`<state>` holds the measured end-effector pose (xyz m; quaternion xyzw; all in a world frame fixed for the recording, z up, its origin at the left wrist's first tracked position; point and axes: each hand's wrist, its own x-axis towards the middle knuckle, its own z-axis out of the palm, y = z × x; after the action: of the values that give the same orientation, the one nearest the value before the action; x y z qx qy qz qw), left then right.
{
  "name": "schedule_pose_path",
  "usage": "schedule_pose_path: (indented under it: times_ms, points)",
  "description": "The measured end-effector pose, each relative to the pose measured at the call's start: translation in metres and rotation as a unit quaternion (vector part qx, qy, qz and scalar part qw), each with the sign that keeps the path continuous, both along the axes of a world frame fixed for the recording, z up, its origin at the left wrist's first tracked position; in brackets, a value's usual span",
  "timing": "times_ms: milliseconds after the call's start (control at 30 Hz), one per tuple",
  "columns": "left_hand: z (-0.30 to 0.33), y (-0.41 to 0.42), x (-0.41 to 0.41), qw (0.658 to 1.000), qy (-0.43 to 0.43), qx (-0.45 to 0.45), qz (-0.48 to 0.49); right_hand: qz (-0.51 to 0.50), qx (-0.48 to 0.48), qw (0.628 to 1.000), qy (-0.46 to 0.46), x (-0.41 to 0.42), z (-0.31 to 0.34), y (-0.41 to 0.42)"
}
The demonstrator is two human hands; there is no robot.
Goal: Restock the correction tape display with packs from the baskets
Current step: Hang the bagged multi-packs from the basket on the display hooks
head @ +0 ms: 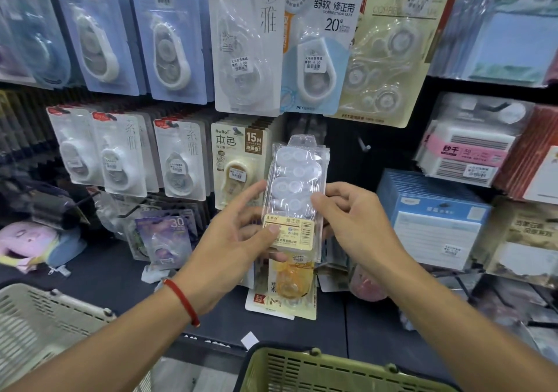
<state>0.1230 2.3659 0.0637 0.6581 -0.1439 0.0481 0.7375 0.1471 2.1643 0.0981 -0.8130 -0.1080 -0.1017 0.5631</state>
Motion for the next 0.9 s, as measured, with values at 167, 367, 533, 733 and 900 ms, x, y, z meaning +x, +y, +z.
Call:
schedule_pose_path:
  times_ms: [167,367,533,733,900]
  points:
    - [-0.001,0.001,0.004,1.0,0.021,-0.007,0.004,-0.013,0.005,1.0,-0.007,0.001,0.0,-0.003]
    - [-0.013,0.017,0.016,0.934,-0.05,0.332,0.125,-0.104,-0.264,0.942,-0.182,0.0,-0.026,-0.005]
    - [-0.008,0.03,0.031,0.85,-0.181,0.441,0.223,-0.011,-0.497,0.819,-0.288,0.014,-0.046,0.006]
    - [-0.013,0.032,0.039,0.822,-0.176,0.504,0.198,-0.093,-0.581,0.787,-0.182,0.069,-0.052,0.027]
    - [-0.02,0.034,0.043,0.823,-0.19,0.497,0.201,-0.12,-0.588,0.791,-0.12,0.116,-0.039,0.036]
